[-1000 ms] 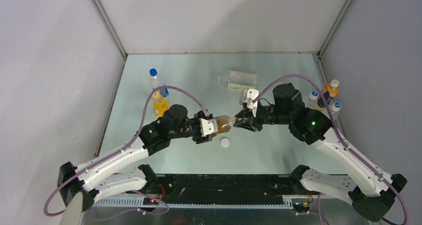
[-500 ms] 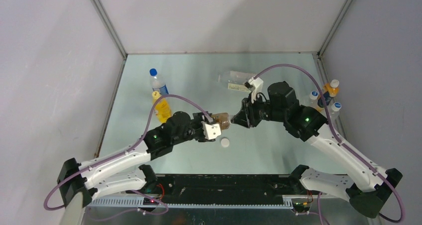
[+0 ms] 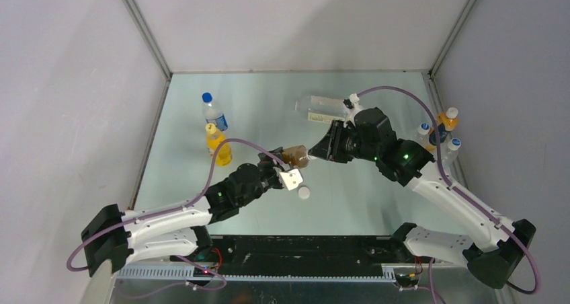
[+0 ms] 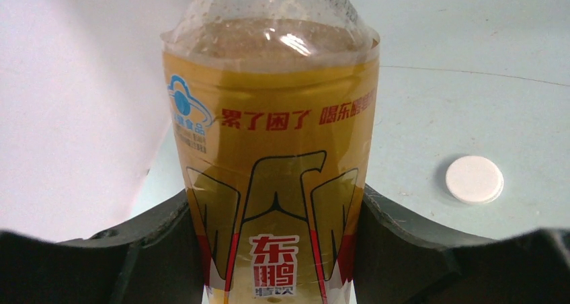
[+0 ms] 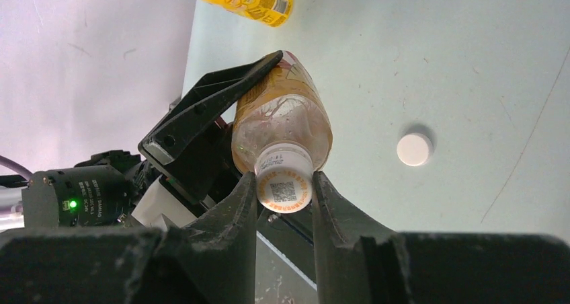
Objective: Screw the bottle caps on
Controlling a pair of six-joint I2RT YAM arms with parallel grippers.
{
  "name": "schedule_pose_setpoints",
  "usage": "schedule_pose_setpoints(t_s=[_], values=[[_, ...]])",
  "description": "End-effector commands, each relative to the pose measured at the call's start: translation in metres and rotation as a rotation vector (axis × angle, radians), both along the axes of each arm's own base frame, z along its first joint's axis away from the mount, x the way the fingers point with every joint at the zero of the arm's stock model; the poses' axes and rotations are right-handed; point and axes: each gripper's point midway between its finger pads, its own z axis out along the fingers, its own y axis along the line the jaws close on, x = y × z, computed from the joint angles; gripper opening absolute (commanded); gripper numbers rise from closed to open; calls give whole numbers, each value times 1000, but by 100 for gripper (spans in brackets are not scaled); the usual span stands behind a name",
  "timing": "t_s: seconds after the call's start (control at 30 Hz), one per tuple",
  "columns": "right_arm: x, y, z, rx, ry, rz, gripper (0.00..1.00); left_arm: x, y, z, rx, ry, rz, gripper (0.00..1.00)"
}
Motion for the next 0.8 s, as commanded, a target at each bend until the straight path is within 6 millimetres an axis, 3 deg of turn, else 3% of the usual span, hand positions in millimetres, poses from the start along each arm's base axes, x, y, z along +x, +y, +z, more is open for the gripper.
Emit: schedule_pose_setpoints(t_s=[0.0, 0.2, 0.37, 0.77], values=[[-11, 23, -2, 55, 53, 76, 0, -26, -41, 123, -364, -228, -178, 0], [-9, 14, 2, 22, -42, 129, 0, -27, -38, 97, -288, -141, -175, 0], [-17, 11, 10, -59, -299, 331, 0, -37, -39, 79, -227, 33, -295, 0], [-75, 10, 44, 4, -782, 852, 0, -85, -42, 88, -249, 278, -656, 0]])
